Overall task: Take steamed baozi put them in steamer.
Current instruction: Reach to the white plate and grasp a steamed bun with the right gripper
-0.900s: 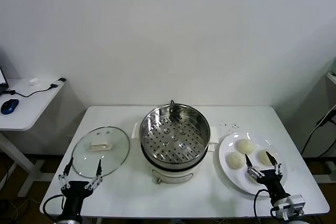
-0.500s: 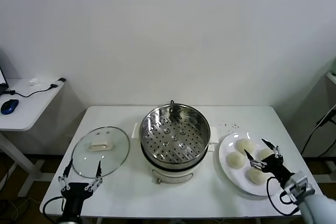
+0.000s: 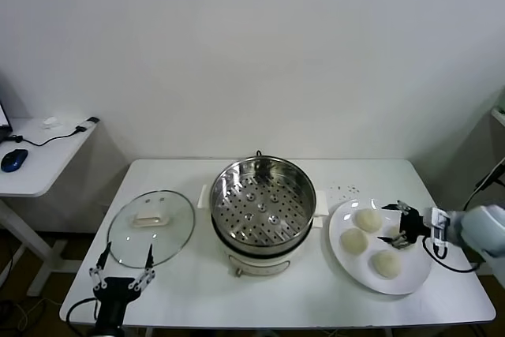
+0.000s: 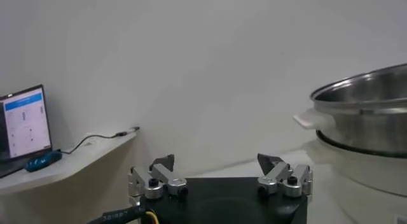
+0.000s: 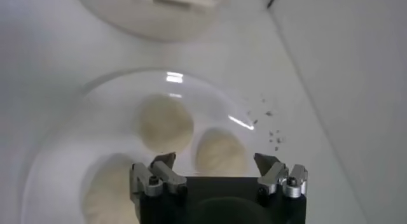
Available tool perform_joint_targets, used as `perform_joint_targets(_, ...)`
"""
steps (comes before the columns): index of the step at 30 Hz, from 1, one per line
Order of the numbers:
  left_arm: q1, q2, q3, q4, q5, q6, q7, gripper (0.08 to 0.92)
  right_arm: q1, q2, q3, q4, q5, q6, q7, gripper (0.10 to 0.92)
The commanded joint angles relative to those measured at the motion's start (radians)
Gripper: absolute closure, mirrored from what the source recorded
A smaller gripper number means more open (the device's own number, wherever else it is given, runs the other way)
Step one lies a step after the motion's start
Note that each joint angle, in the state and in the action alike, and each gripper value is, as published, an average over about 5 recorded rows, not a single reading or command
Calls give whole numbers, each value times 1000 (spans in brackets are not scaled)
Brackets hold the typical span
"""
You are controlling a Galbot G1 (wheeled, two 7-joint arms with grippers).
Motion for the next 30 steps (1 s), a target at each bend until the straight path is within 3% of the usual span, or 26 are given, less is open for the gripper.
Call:
perform_joint_targets(1,1,7,-13,13,-10,2,-2,177,735,-32,-764,-233,-51,-24,-222,203)
perform_joint_targets(10,-17,-5,-17,19,-14,13,-1,177,925,162,-1035,-384,-5,-37,-254,203)
perform_joint_targets(21,-34,-3,-26,50,-14,13,-1,177,851,284,-962,-507,-61,-20,-231,203)
perform_joint_targets(30,-44,-3,-32,65,-14,12,0,177,844,315,-981,-522,-49,-14,-247,203)
